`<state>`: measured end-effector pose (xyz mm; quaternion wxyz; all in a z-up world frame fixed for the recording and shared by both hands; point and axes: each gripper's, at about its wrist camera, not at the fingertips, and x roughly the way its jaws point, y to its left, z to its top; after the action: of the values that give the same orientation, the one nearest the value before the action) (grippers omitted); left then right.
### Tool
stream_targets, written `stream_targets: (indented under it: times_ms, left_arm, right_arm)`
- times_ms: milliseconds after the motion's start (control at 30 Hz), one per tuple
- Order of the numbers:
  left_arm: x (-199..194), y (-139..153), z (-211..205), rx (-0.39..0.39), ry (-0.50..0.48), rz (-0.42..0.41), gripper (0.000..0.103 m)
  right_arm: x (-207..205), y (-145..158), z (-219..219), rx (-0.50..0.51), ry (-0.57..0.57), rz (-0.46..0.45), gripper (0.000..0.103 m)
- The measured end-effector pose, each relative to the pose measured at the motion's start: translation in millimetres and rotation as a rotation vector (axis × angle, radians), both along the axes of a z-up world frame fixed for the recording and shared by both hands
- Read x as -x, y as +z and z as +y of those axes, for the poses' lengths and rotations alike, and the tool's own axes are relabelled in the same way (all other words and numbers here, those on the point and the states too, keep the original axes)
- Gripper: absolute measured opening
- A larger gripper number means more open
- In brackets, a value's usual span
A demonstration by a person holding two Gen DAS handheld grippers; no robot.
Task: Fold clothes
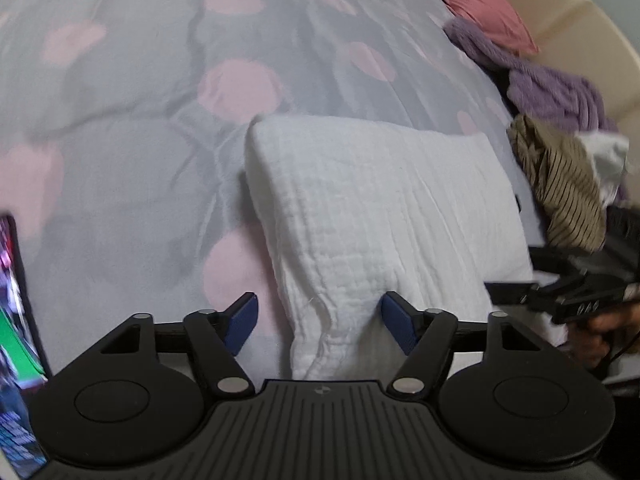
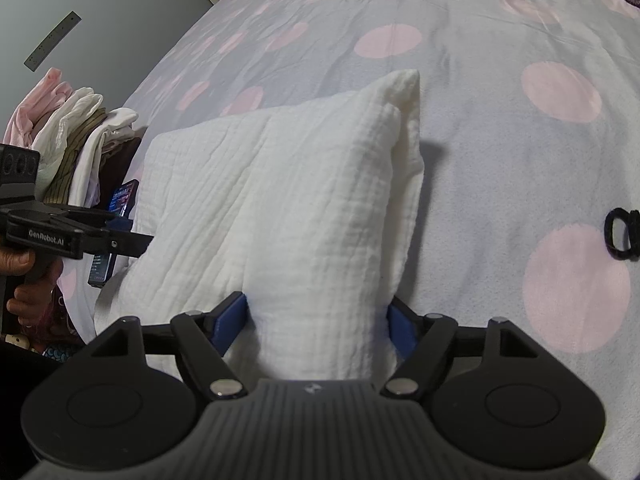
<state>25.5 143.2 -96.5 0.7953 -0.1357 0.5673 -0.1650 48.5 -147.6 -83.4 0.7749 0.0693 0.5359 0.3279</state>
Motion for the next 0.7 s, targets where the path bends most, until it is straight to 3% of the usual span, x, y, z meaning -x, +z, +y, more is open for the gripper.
stream_targets:
  times_ms: [67,200,333,700]
  left_arm:
    - [0.3,2.4,-3.9,-0.021,-0.019,-0.015,0.062]
    - [1.2,0.0,0.0,0.024,-0.008,0.001,0.057]
    - [1.2,-1.7,2.9,0.064,-0.003,0.012,0.057]
    - [-1.0,-6.2,-3.2,0.071,-0.02,0.029,0.056]
  right_arm:
    - [0.1,0.5,0.9,0.002,0.0,0.0,0.076]
    - [0.1,1.3,0.1,0.003,0.0,-0.001,0.076]
    - [0.1,1.0,-0.2,0.003,0.0,-0.001,0.076]
    - [-1.7,0.3,-1.4,-0.002,-0.001,0.001,0.077]
